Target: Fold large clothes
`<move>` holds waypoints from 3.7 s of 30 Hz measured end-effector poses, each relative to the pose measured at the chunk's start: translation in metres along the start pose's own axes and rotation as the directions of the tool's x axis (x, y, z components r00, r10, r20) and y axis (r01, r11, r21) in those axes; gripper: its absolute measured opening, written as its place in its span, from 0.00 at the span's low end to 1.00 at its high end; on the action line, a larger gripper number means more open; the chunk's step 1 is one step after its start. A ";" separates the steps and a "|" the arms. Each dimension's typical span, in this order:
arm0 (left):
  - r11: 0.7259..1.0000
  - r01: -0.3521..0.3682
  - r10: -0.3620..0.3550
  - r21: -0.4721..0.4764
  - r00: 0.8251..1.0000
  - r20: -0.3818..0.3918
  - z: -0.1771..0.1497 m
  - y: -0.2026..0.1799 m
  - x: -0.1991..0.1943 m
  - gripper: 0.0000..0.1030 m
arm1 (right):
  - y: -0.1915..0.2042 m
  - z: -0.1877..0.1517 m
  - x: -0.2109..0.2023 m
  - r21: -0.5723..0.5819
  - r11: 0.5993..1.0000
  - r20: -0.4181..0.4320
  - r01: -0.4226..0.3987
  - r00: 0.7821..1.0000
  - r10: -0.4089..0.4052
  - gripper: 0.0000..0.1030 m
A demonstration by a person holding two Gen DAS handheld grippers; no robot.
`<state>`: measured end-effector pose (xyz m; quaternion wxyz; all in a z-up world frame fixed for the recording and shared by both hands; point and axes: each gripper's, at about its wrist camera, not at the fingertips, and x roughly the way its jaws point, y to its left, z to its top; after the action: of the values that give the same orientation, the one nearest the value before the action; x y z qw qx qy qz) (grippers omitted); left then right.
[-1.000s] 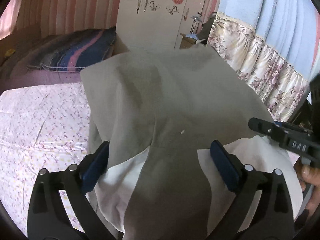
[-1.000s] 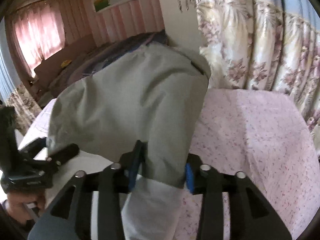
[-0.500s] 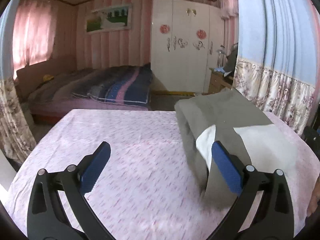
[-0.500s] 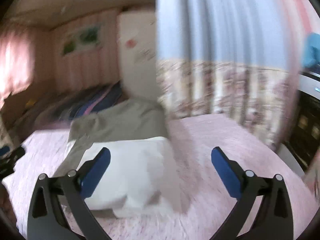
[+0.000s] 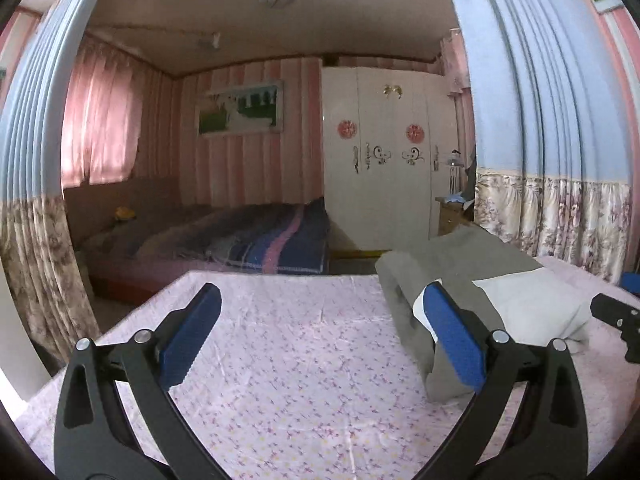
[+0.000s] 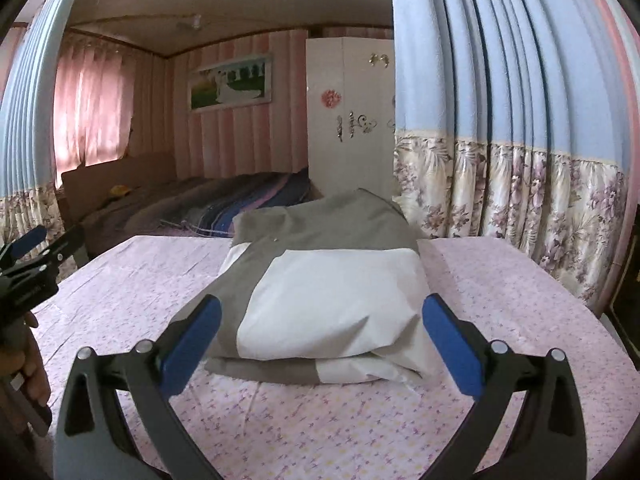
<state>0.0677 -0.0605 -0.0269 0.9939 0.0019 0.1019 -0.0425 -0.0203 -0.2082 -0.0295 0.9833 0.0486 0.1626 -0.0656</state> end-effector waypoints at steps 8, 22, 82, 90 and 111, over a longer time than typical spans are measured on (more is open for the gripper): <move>1.000 0.000 0.000 0.000 0.999 -0.046 -0.011 -0.003 0.006 0.97 | -0.003 0.003 0.002 0.007 1.000 -0.006 0.009 1.000 -0.009 0.98; 1.000 0.014 -0.013 0.009 0.999 -0.038 -0.014 -0.002 0.002 0.97 | -0.002 0.005 0.001 0.008 1.000 -0.003 0.009 1.000 -0.009 0.98; 1.000 0.005 -0.004 0.006 0.999 -0.039 -0.016 -0.001 0.006 0.97 | -0.003 0.002 0.002 -0.027 0.999 -0.019 0.022 1.000 -0.023 0.98; 0.999 -0.010 0.014 0.048 0.996 -0.093 -0.020 -0.007 0.015 0.97 | -0.005 0.001 0.003 -0.035 0.999 -0.022 0.026 0.999 -0.027 0.98; 1.000 0.002 -0.002 -0.012 0.999 -0.035 -0.010 0.002 -0.001 0.97 | -0.010 0.000 0.004 -0.038 0.999 -0.021 0.025 0.999 -0.025 0.98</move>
<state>0.0651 -0.0587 -0.0367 0.9919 -0.0036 0.1197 -0.0428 -0.0177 -0.2186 -0.0318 0.9813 0.0286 0.1752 -0.0743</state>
